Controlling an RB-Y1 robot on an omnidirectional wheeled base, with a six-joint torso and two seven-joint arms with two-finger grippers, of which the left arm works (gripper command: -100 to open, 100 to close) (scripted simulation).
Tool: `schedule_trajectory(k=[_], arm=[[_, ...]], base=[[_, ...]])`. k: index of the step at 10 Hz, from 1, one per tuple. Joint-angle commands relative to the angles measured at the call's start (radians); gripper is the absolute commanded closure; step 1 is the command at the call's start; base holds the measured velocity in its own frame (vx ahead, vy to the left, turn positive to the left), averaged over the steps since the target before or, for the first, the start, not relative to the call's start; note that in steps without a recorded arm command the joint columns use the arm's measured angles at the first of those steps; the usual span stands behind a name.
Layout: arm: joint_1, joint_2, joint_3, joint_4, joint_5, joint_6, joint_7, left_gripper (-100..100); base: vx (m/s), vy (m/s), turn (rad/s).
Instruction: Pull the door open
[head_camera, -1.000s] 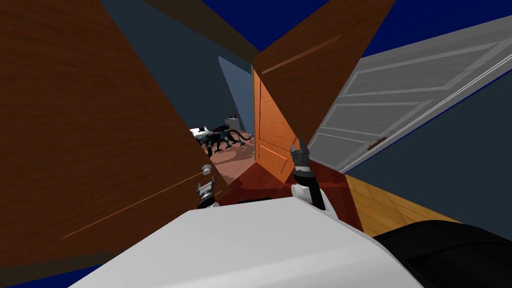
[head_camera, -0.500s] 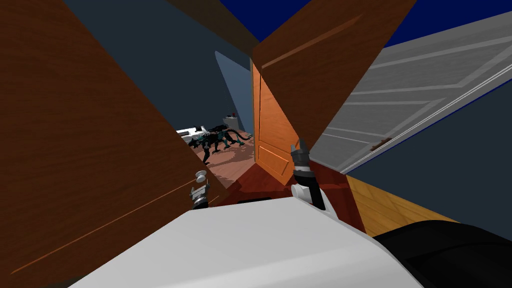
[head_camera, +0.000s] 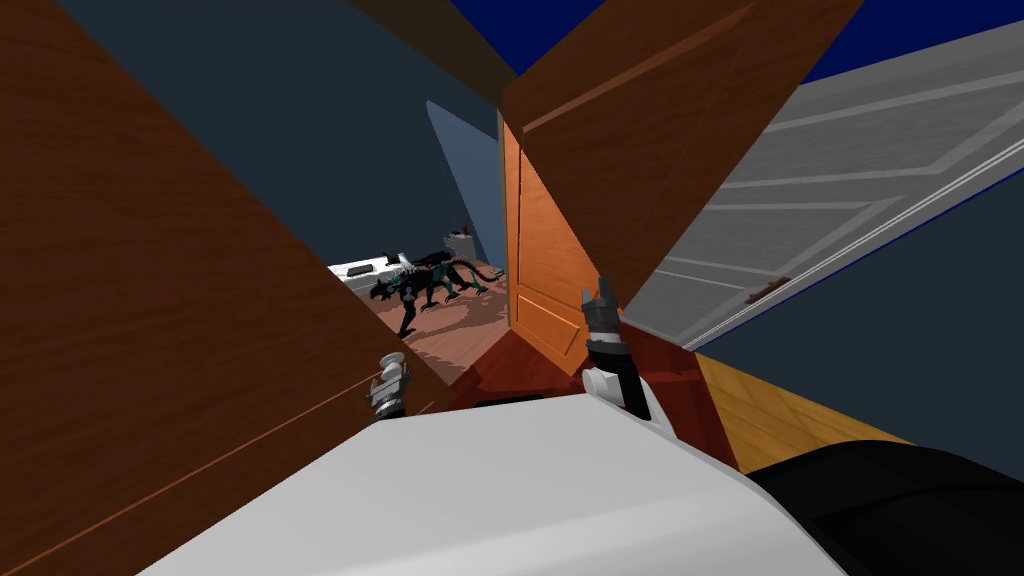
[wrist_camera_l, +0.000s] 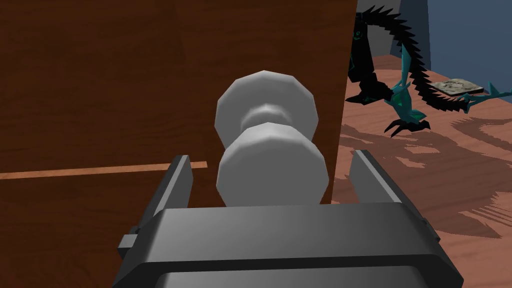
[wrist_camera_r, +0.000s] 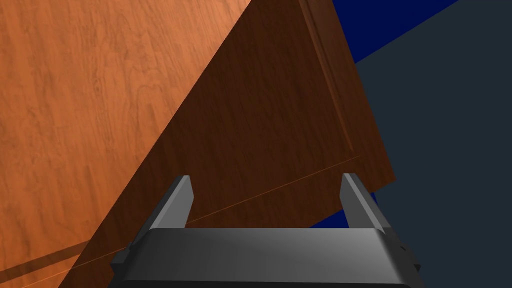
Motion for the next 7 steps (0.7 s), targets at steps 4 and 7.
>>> schedule_trajectory(k=[4, 7], arm=[[0.011, 0.012, 0.002, -0.008, 0.002, 0.001, 0.012, 100], [0.011, 0.012, 0.002, -0.008, 0.002, 0.001, 0.012, 100]], base=[[0.044, 0.008, -0.004], [-0.01, -0.001, -0.006]])
